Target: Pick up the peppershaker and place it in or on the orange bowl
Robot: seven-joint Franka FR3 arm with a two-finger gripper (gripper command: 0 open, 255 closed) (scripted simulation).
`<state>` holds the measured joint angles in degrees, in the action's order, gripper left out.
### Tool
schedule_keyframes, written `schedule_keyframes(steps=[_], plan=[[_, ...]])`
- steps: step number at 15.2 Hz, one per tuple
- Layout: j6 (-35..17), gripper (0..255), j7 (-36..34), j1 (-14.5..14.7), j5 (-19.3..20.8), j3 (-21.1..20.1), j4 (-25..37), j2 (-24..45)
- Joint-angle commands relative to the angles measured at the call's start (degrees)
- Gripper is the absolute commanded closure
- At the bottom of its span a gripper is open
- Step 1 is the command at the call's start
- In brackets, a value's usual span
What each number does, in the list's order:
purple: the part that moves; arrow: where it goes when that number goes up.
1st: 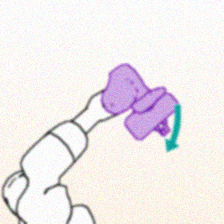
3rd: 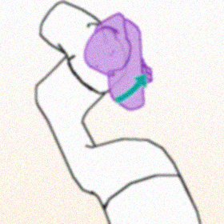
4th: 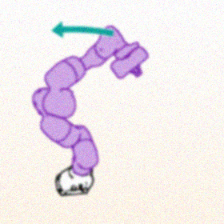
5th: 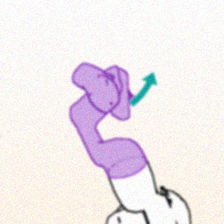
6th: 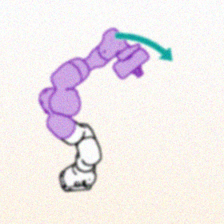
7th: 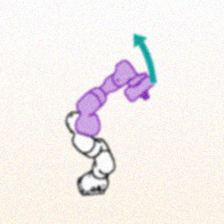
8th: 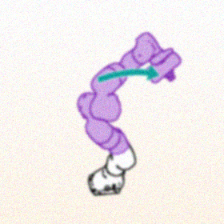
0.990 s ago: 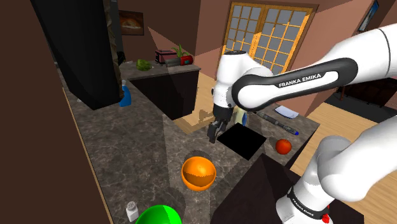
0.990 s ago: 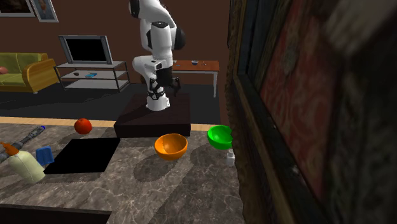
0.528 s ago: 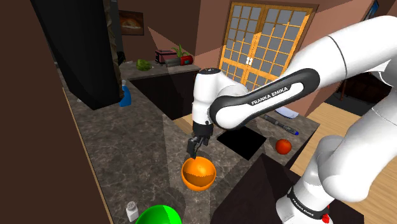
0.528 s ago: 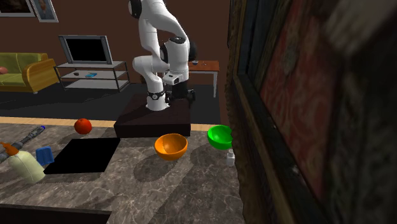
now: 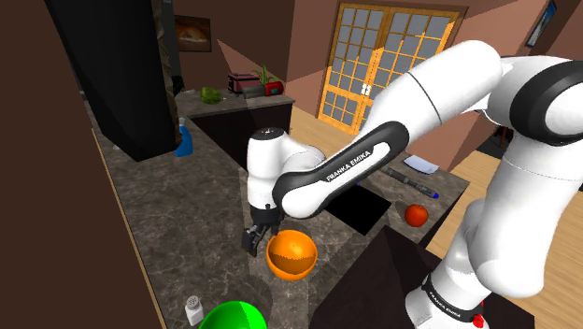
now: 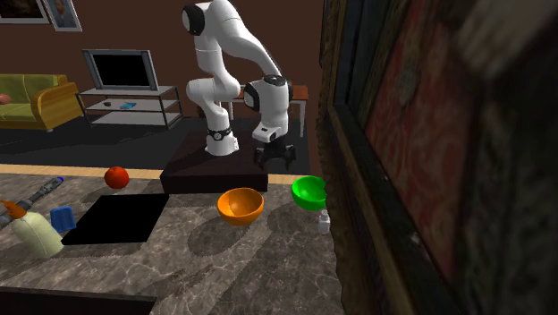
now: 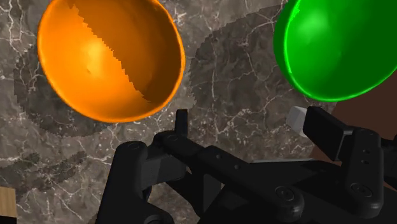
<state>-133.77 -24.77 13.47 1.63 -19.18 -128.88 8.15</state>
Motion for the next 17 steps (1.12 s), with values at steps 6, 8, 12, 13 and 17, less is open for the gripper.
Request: schedule_keyframes(steps=[6,8,12,13,17], plan=[[-2.5,0,-7.6,5.1,5.4,0.2,11.6,15.2],[-2.4,0,-9.2,6.9,6.5,0.6,15.7,19.5],[-1.7,0,-11.6,10.3,8.2,1.5,24.8,28.2],[-1.3,0,-12.0,11.2,8.5,1.7,27.2,30.4],[0.9,0,-13.4,14.8,9.3,2.5,38.4,39.4]])
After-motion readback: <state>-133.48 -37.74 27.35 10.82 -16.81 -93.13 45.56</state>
